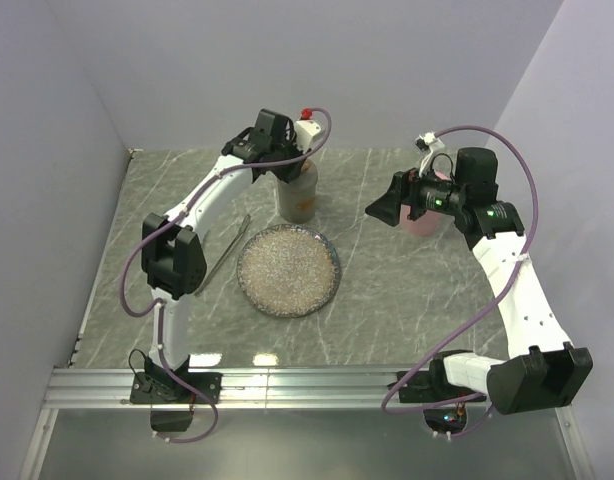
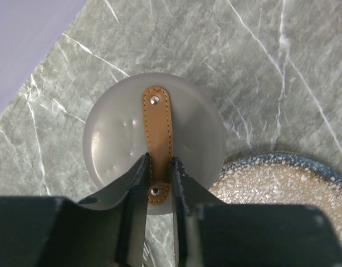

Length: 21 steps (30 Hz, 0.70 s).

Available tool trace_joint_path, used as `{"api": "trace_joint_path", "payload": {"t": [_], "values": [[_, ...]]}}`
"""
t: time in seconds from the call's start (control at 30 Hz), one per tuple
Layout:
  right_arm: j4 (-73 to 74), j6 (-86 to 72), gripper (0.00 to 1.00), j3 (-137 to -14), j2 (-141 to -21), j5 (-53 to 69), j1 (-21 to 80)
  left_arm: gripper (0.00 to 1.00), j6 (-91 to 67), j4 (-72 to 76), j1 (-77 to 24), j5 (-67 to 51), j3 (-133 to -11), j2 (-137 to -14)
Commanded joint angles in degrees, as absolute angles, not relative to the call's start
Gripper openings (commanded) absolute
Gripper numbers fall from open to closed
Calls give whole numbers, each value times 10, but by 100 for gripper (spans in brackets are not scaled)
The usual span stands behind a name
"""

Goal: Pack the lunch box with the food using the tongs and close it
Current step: Close the box lid on the packing box.

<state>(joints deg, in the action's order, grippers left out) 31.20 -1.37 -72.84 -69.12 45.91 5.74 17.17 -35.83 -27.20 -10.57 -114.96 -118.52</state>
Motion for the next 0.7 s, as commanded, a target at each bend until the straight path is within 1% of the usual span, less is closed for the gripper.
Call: {"api": "trace_joint_path", "payload": {"t": [0.0,0.13,0.33,0.67], "values": [[307,-5,100,-729,-676,458,56,19,157,-368,-273,-105,-1205,-1194],[305,-5,100,-729,-676,461,55,13,142,-374,-271,-117,-1223,-1201],[309,10,100,-730,-674,460,55,8,125,-381,-263,-123,-1237,-1214],[309,11,100,-723,-673,461,55,6,87,-396,-234,-171,-1250,-1226]]}}
